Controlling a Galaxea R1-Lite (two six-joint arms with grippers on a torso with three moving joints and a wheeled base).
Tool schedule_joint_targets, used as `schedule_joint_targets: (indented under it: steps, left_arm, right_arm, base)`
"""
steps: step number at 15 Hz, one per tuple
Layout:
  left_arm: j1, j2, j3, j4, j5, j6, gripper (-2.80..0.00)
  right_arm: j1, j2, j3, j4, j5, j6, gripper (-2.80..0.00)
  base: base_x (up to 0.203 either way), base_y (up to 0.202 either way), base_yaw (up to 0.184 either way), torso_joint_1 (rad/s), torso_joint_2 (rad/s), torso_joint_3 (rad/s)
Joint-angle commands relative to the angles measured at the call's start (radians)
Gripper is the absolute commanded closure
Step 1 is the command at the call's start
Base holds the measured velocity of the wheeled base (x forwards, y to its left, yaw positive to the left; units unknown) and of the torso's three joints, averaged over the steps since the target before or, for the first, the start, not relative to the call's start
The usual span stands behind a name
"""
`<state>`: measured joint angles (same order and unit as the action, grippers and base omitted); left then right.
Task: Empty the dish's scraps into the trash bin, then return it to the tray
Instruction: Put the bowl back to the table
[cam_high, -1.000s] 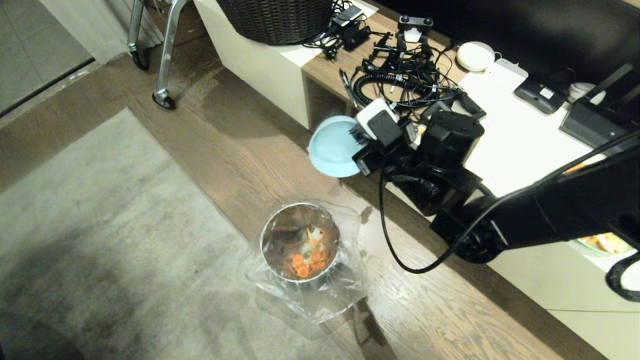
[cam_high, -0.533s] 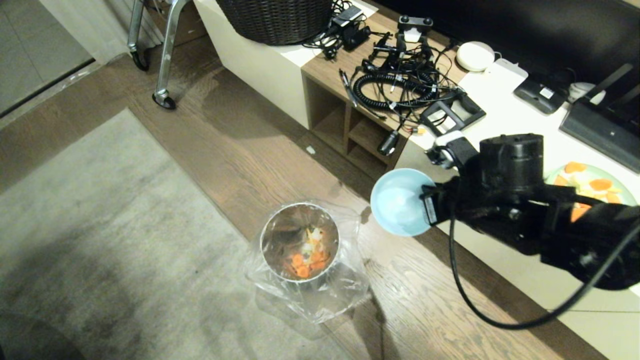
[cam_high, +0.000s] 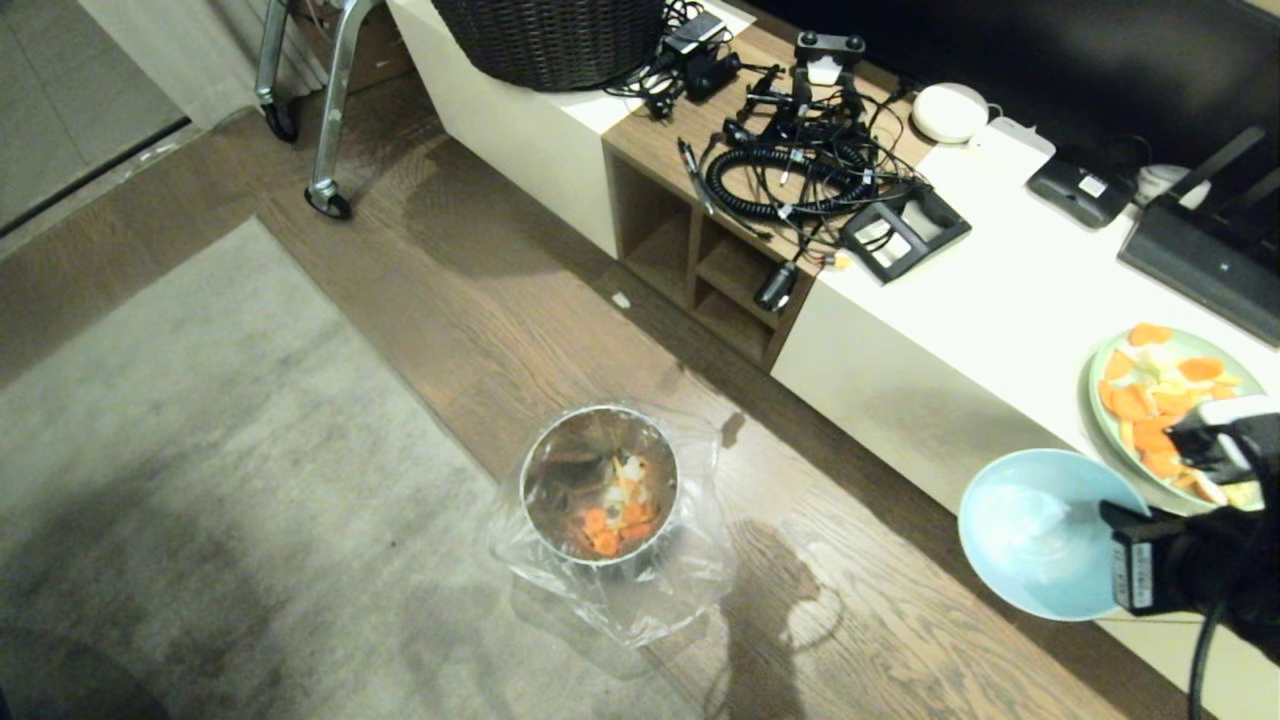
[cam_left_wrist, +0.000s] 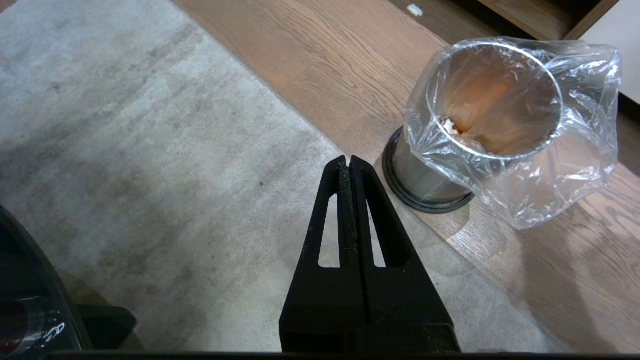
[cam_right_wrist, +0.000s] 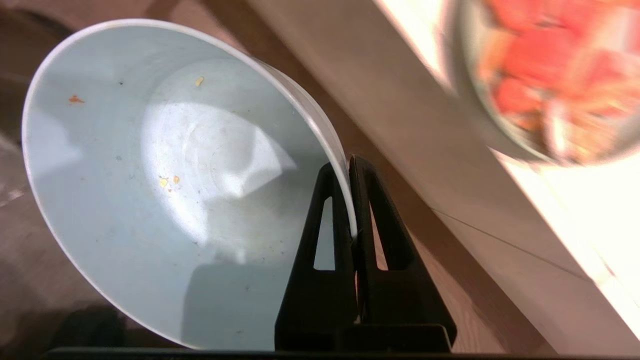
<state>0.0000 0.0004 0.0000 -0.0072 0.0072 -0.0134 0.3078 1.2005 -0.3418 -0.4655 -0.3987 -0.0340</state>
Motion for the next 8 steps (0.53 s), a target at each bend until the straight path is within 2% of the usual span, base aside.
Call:
schedule_joint_targets:
  steps: [1,3,5,8]
  left_arm:
    - [0.0,0.0,0.0,0.0,0.0,0.0,0.0]
    - [0.0,0.0,0.0,0.0,0.0,0.0,0.0]
    - [0.0,0.0,0.0,0.0,0.0,-0.001,0.0]
    - [0.0,0.0,0.0,0.0,0.0,0.0,0.0]
  right_arm:
    - [-0.095,-0.247,0.104,-0.002,-0.003,-0.01,0.0]
    - [-0.172,-0.415,0.19,0.003,0.026,-0.031,0.0]
    - [-0.256,-0.594,0.272,0.009,0.068,-0.085,0.0]
    - [-0.331,-0.82,0.325,0.114,0.108,-0.132,0.0]
  base:
    - [0.0,0.0,0.0,0.0,0.0,0.0]
    - [0.0,0.0,0.0,0.0,0.0,0.0]
    - [0.0,0.0,0.0,0.0,0.0,0.0]
    - [0.0,0.0,0.0,0.0,0.0,0.0]
